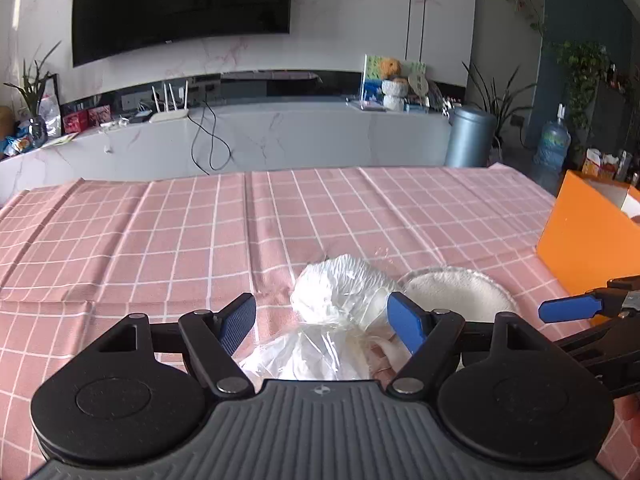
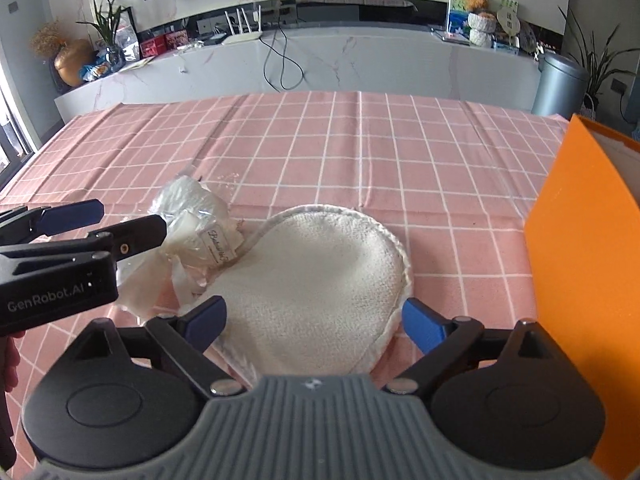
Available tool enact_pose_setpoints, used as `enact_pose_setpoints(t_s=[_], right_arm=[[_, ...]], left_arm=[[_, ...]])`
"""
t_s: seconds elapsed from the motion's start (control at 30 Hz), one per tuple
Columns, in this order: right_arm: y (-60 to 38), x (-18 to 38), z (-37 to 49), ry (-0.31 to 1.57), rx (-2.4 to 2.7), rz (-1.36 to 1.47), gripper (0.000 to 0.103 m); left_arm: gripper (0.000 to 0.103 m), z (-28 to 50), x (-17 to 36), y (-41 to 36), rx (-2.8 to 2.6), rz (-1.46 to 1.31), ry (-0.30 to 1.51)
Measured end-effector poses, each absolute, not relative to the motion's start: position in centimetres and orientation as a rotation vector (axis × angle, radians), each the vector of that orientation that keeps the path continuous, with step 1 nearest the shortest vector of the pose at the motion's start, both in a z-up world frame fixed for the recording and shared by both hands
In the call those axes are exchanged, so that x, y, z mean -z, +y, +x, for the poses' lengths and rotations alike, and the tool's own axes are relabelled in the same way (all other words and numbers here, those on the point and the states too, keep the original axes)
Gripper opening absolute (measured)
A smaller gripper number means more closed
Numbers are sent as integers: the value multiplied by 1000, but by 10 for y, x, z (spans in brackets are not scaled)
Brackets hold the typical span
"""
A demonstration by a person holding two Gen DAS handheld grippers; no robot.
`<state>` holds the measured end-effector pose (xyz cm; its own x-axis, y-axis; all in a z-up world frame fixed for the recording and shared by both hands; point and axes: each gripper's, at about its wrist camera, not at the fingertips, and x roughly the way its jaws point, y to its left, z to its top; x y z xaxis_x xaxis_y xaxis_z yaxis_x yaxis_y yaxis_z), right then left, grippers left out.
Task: Organize soft objects
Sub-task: 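Grasp the plastic-wrapped bundle with the left tool while the right grasps the white terry pad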
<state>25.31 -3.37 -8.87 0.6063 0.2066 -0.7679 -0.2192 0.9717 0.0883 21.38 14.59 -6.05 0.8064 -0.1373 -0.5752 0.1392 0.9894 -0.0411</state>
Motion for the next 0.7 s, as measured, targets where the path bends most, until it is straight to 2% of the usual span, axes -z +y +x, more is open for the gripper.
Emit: enact_pose_setpoints(t_s=[0.27, 0.33, 0.43, 0.53, 0.6, 0.7], right_arm=[[-29, 105, 263, 936, -261, -2, 92], [-29, 107, 263, 939, -266, -5, 90], [-21, 107, 257, 920, -290, -57, 77], [-18, 105, 254, 909, -325, -69, 59], [-16, 104, 251, 902, -356, -69, 31], [-11, 102, 249, 896, -395, -102, 13]], left_arm=[[87, 229, 80, 148, 185, -18, 672], [80, 229, 80, 148, 190, -30, 670], [67, 230, 81, 146, 214, -56, 681], [63, 230, 81, 140, 228, -60, 697], [61, 227, 80, 138, 215, -62, 698], [58, 222, 78, 136, 196, -86, 699]])
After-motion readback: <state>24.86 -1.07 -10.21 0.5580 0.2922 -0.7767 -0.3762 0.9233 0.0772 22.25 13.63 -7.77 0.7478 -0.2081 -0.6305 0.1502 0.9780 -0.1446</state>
